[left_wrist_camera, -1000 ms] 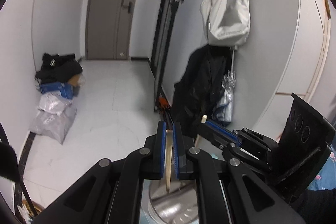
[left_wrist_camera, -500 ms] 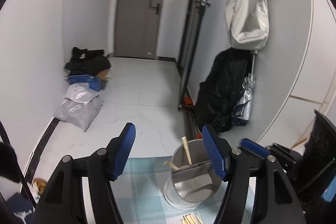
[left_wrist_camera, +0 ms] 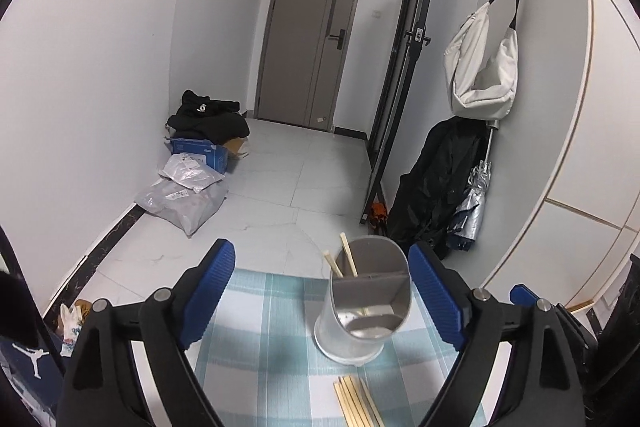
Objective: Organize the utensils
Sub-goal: 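Withdraw the right gripper back toward the chopstick bundle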
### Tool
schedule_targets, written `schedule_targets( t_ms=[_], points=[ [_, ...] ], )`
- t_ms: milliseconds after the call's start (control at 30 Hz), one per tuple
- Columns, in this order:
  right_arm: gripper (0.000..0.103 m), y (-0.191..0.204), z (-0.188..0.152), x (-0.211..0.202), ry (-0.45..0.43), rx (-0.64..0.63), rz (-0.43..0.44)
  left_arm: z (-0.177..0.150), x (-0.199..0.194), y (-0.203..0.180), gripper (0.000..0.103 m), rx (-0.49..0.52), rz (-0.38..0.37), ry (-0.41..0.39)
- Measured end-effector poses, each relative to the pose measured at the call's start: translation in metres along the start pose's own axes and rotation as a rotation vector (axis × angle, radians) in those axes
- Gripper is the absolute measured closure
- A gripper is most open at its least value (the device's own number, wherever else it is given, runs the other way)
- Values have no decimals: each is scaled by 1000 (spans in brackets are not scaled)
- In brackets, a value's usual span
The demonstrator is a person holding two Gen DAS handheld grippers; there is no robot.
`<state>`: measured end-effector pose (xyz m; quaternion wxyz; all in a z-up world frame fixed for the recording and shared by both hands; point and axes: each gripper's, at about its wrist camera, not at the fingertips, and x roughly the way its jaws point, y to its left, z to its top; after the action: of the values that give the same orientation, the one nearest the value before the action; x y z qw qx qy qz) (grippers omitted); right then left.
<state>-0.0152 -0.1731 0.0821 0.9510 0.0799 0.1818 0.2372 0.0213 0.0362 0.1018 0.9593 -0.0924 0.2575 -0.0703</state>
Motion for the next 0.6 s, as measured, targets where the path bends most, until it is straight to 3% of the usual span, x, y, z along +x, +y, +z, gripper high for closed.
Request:
schedule_targets(
  t_ms=[67,200,267,500,600],
  points=[
    [45,2,-3,-6,-4,2,-9,-7,-5,-2,15,5,8,-9],
    [31,5,-14,-20,-16,12,-36,-22,-12,-6,12,24,39,-22],
    [29,6,-20,-24,-16,11,-52,-30,-13,-7,12,22,40,-19],
    [17,-3,-46,-23,40,42,-133,-53,-7,-9,11,76,75,-8],
    [16,-8,-58,-21,80,51,-159,-62,-3,-7,11,65,74,8]
  ],
)
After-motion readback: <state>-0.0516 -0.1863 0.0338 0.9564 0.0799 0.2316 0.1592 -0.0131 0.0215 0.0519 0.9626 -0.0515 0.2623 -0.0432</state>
